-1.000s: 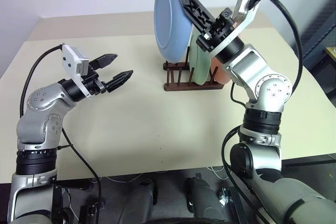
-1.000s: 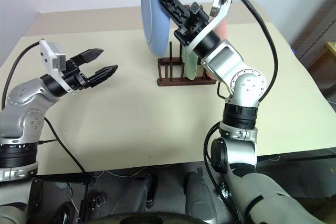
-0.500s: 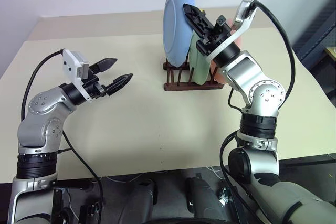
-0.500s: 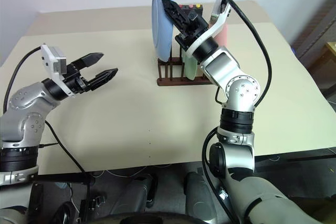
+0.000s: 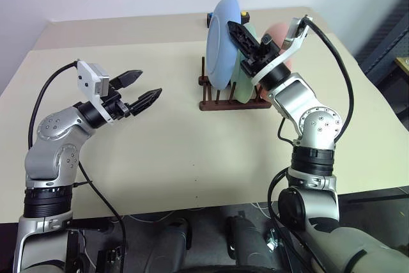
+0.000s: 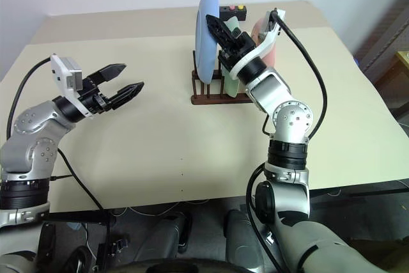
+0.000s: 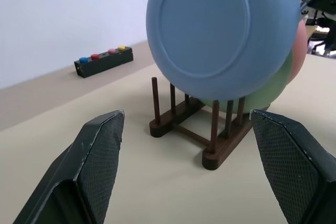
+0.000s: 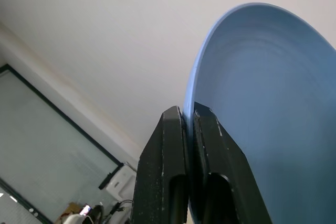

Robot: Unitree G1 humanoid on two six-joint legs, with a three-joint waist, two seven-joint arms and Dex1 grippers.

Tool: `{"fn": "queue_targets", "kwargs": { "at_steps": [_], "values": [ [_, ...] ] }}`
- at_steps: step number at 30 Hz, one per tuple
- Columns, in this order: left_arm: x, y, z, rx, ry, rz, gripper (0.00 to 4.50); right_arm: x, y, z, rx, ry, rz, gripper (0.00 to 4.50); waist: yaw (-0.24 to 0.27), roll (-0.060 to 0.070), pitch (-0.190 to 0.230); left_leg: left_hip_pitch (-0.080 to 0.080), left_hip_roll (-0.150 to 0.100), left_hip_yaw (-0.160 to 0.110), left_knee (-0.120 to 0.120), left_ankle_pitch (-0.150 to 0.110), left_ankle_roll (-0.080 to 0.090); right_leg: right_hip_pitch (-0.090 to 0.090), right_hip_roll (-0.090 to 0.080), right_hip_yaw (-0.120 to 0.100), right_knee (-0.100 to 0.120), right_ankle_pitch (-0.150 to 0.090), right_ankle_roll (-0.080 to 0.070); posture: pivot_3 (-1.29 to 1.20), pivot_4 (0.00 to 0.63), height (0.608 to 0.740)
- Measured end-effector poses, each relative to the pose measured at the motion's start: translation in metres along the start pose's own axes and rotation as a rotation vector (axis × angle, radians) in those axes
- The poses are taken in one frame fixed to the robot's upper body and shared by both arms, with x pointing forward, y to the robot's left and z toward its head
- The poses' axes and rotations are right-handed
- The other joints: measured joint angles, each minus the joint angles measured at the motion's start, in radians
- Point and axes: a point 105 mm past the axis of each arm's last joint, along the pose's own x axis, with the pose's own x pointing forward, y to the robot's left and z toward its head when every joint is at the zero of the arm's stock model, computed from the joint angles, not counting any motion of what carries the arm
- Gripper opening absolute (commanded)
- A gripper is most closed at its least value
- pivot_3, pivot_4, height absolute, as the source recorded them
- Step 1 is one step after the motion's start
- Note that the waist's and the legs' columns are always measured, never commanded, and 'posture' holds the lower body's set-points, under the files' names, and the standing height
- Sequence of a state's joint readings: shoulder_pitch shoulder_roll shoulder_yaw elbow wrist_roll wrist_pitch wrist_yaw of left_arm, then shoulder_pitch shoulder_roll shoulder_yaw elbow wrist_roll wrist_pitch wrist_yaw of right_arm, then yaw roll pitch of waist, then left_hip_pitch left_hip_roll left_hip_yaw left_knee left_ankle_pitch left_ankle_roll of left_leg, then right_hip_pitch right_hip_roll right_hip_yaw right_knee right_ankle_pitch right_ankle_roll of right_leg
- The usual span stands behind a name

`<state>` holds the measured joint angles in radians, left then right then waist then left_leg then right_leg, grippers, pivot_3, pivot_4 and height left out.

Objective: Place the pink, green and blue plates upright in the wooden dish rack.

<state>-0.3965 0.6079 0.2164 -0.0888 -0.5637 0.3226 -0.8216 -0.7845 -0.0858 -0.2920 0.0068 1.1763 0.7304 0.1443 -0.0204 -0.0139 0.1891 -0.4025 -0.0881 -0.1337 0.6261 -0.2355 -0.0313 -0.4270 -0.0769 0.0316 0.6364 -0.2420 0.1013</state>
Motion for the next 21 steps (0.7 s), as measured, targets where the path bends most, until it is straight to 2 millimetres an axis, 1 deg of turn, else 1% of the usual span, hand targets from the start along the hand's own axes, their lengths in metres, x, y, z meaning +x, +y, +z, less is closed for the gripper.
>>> {"fn": "queue_targets", "kwargs": {
  "at_steps": [6,11,13,15,17,21],
  "values": [
    [0.0,0.0,0.0,-0.003,-0.001,0.0,3.91,0.001,-0.003,-0.008,-0.029,0.039,-0.023,0.0,0.0,0.0,0.0,0.0,0.0,0.0,0.001,0.0,0.0,0.0,0.0,0.0,0.001,0.0,0.0,0.0,0.15,0.74],
    [0.0,0.0,-0.001,-0.009,0.0,0.0,3.91,0.0,-0.01,-0.02,-0.062,0.089,-0.058,0.0,0.0,0.0,0.0,0.0,0.0,0.0,0.001,0.0,0.0,0.0,0.0,0.0,0.002,0.0,0.0,0.0,0.15,0.74],
    [-0.001,-0.001,-0.003,-0.014,0.006,0.002,3.99,-0.001,-0.011,-0.021,-0.07,0.093,-0.066,0.65,0.001,0.0,0.0,0.0,0.0,0.0,0.002,0.0,0.0,0.0,0.0,0.0,0.002,0.0,0.0,0.0,0.15,0.74],
    [-0.002,-0.001,-0.005,-0.019,0.01,0.005,3.99,-0.001,-0.013,-0.02,-0.078,0.094,-0.073,1.46,0.0,0.0,0.0,0.0,0.0,0.0,0.002,0.0,0.0,0.0,0.0,0.0,0.002,0.0,0.0,0.0,0.15,0.74],
    [-0.003,-0.001,-0.007,-0.024,0.013,0.008,3.99,-0.002,-0.014,-0.02,-0.088,0.094,-0.082,2.51,0.0,0.0,0.0,0.0,0.0,0.0,0.002,0.0,0.0,0.0,0.0,0.0,0.003,0.0,0.0,0.0,0.15,0.74],
    [-0.003,-0.002,-0.008,-0.036,0.016,0.012,3.99,-0.002,-0.016,-0.019,-0.1,0.093,-0.093,4.47,0.0,0.0,0.0,0.0,0.0,0.0,0.003,0.0,0.0,0.0,0.0,0.0,0.004,0.0,0.0,0.0,0.15,0.74]
  ]
}}
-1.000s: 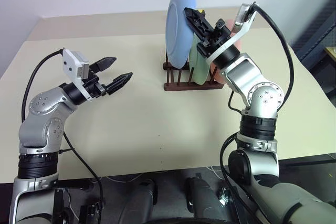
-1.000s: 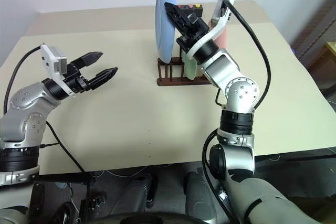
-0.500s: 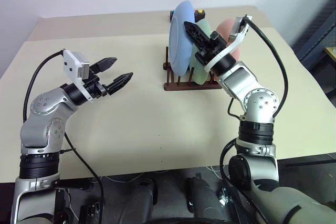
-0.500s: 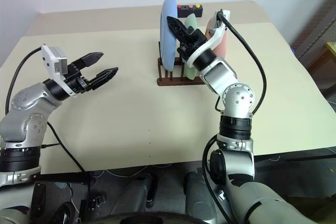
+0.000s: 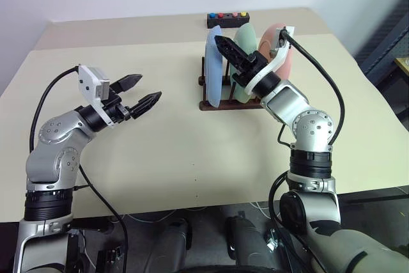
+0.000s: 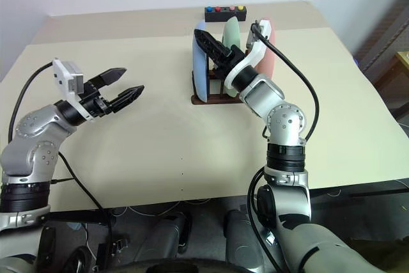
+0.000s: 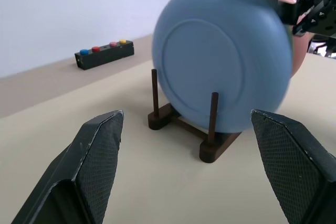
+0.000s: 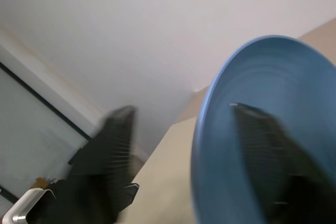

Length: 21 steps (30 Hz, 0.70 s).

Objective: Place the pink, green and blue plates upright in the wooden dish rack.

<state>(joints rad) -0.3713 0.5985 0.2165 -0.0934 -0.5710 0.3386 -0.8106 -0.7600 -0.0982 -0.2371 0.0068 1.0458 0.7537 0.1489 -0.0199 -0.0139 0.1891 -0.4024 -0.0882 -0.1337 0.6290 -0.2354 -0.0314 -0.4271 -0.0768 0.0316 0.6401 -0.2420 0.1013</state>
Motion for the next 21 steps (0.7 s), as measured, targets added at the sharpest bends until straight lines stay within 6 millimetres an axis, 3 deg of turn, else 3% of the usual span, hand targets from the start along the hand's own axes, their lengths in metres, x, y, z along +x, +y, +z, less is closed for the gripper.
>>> {"fn": "queue_targets", "kwargs": {
  "at_steps": [7,21],
  "values": [
    [0.0,0.0,0.0,-0.01,-0.001,0.001,3.99,0.001,-0.003,0.011,-0.063,-0.015,-0.021,4.47,0.0,0.0,0.0,0.0,0.0,0.0,0.001,0.0,-0.001,0.0,0.0,0.0,0.002,0.0,0.0,0.0,0.15,0.74],
    [0.001,0.0,0.0,-0.012,0.0,-0.001,3.99,0.004,0.023,0.032,-0.147,-0.08,0.088,4.47,0.0,0.0,0.0,0.0,0.0,0.0,0.001,0.001,-0.001,-0.001,0.0,0.0,0.003,0.0,0.0,0.0,0.15,0.74]
  ]
}}
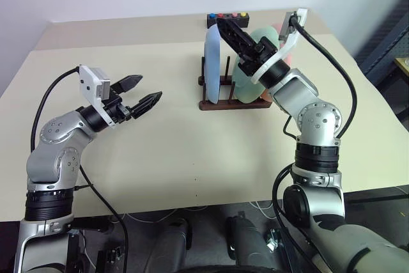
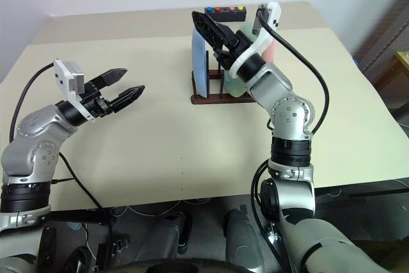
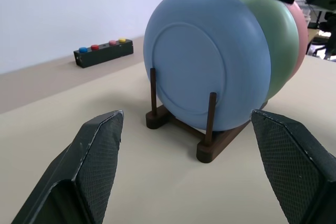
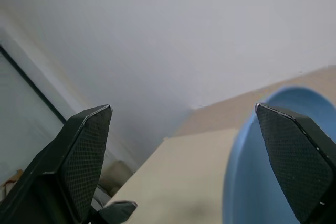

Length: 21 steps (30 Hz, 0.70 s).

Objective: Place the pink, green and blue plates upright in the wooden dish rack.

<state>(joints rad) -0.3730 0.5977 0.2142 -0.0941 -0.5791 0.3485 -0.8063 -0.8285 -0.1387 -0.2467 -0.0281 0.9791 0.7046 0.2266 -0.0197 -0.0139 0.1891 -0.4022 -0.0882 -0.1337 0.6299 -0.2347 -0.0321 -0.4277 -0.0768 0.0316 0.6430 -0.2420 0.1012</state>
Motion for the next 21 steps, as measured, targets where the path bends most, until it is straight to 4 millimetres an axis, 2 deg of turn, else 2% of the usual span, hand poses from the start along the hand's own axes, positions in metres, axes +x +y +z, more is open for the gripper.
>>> {"fn": "queue_targets", "kwargs": {
  "at_steps": [4,9,11,13,16,19,21],
  "values": [
    [0.001,0.0,0.0,0.001,-0.001,-0.004,3.99,-0.002,0.015,0.035,-0.047,-0.128,0.072,4.47,0.0,0.0,0.0,0.0,0.0,0.0,0.0,0.0,0.0,0.0,0.0,0.0,0.0,0.0,0.0,0.0,0.15,0.74],
    [0.002,-0.007,-0.001,-0.035,0.011,-0.058,3.99,-0.016,0.015,0.053,-0.203,-0.142,0.095,4.47,0.003,0.0,0.0,0.0,0.0,0.0,0.0,0.0,0.0,0.0,0.0,0.0,0.0,0.0,0.0,0.0,0.15,0.74],
    [0.001,-0.016,0.0,-0.04,0.035,-0.119,3.99,-0.029,0.01,0.049,-0.341,-0.061,0.101,3.96,0.003,0.0,0.0,-0.001,0.0,0.0,0.0,0.0,0.0,0.0,0.0,0.0,-0.002,0.0,0.0,0.0,0.15,0.74],
    [-0.003,-0.028,0.001,-0.042,0.081,-0.21,3.99,-0.051,-0.001,0.046,-0.454,0.052,0.108,3.2,0.004,0.0,0.0,-0.002,0.0,0.0,0.0,0.0,0.001,0.001,0.0,-0.001,-0.004,0.0,0.0,0.0,0.15,0.74],
    [-0.011,-0.038,0.005,-0.049,0.137,-0.309,3.99,-0.082,-0.012,0.05,-0.579,0.196,0.114,1.62,0.004,0.001,0.001,-0.002,0.0,0.001,0.0,0.0,0.001,0.001,-0.001,-0.001,-0.005,0.0,0.0,0.0,0.15,0.74],
    [-0.01,-0.041,0.007,-0.053,0.14,-0.334,3.99,-0.099,-0.012,0.045,-0.636,0.276,0.138,0.16,0.0,0.001,0.0,-0.002,0.001,0.001,-0.001,0.0,0.001,0.001,0.0,-0.001,-0.005,0.0,0.0,0.0,0.15,0.74],
    [-0.005,-0.043,0.009,-0.059,0.13,-0.345,3.99,-0.111,-0.012,0.031,-0.651,0.339,0.157,0.07,0.004,0.001,0.0,-0.002,0.001,0.001,0.0,0.0,0.001,0.001,0.0,-0.001,-0.005,0.0,0.0,0.0,0.15,0.74]
  ]
}}
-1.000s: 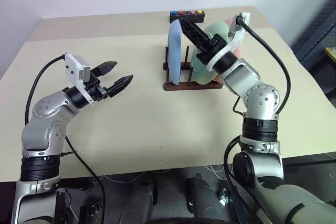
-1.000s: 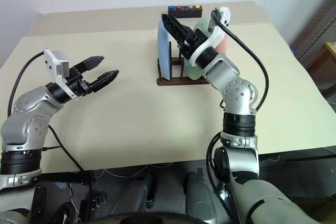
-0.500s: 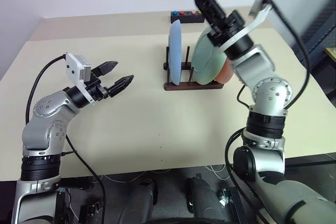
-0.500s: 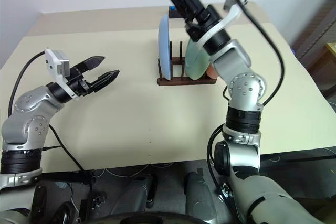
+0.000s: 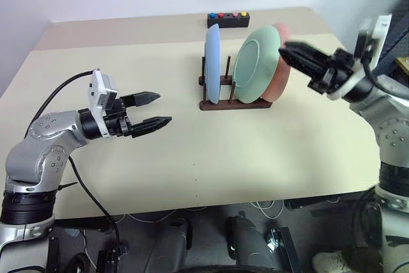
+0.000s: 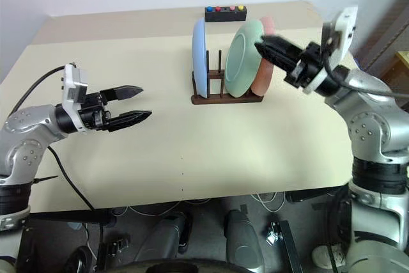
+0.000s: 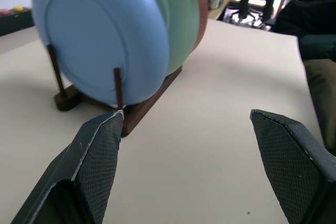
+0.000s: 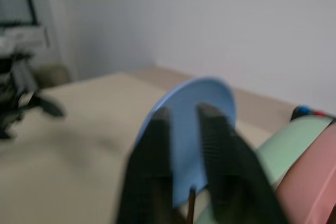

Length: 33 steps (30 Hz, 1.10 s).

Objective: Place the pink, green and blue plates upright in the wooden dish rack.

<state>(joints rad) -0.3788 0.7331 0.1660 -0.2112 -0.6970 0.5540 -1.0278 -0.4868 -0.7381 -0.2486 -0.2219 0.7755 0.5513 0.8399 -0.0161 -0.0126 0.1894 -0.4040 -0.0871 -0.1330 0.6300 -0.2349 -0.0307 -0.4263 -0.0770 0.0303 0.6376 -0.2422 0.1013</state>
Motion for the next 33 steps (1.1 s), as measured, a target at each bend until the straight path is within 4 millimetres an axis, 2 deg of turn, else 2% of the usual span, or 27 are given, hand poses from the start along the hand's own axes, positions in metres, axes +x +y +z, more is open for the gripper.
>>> {"fn": "queue_targets", "kwargs": {
  "at_steps": [2,6,11,17,20,26,33],
  "values": [
    [0.005,0.0,0.002,0.0,-0.01,-0.01,3.99,-0.004,0.008,-0.012,0.004,0.048,0.027,0.07,0.003,0.0,0.0,0.0,-0.001,0.0,0.001,0.0,0.001,0.001,-0.001,0.0,0.0,0.0,0.0,0.0,0.15,0.74],
    [0.013,-0.003,0.001,-0.003,-0.009,-0.033,3.99,-0.008,0.015,-0.039,-0.099,0.19,0.045,0.07,0.002,0.0,0.0,0.0,-0.001,0.001,0.001,0.001,0.002,0.002,-0.001,0.0,-0.003,0.0,0.0,0.0,0.15,0.74],
    [0.017,-0.002,0.006,0.012,-0.016,-0.042,3.99,-0.007,0.002,-0.07,-0.24,0.331,-0.029,0.07,0.004,0.0,0.0,0.0,-0.001,0.0,0.001,0.002,0.001,0.002,-0.001,0.0,-0.004,0.001,0.0,0.0,0.15,0.74],
    [0.019,-0.002,0.004,0.006,-0.013,-0.043,3.99,-0.01,-0.013,-0.09,-0.394,0.413,-0.074,0.07,0.004,0.0,0.0,-0.001,-0.001,0.0,0.001,0.002,0.001,0.002,-0.001,0.0,-0.004,0.001,0.0,0.0,0.15,0.74],
    [0.019,-0.002,0.004,0.005,-0.013,-0.034,3.99,-0.011,-0.018,-0.092,-0.439,0.427,-0.083,0.07,0.003,0.0,0.0,-0.001,-0.001,0.0,0.001,0.002,0.001,0.002,-0.001,0.0,-0.004,0.001,0.0,0.0,0.15,0.74],
    [0.019,-0.002,0.003,0.006,-0.012,-0.031,3.99,0.0,-0.028,-0.083,-0.51,0.383,-0.128,0.07,0.003,0.0,0.0,-0.001,-0.001,0.0,0.001,0.002,0.001,0.002,-0.001,0.0,-0.004,0.001,0.0,0.0,0.15,0.74],
    [0.017,-0.002,0.003,0.004,-0.012,-0.026,3.99,0.005,-0.027,-0.081,-0.545,0.367,-0.127,0.07,0.004,0.0,0.0,-0.001,-0.001,0.0,0.001,0.002,0.001,0.002,-0.001,0.0,-0.004,0.001,0.0,0.0,0.15,0.74]
  ]
}}
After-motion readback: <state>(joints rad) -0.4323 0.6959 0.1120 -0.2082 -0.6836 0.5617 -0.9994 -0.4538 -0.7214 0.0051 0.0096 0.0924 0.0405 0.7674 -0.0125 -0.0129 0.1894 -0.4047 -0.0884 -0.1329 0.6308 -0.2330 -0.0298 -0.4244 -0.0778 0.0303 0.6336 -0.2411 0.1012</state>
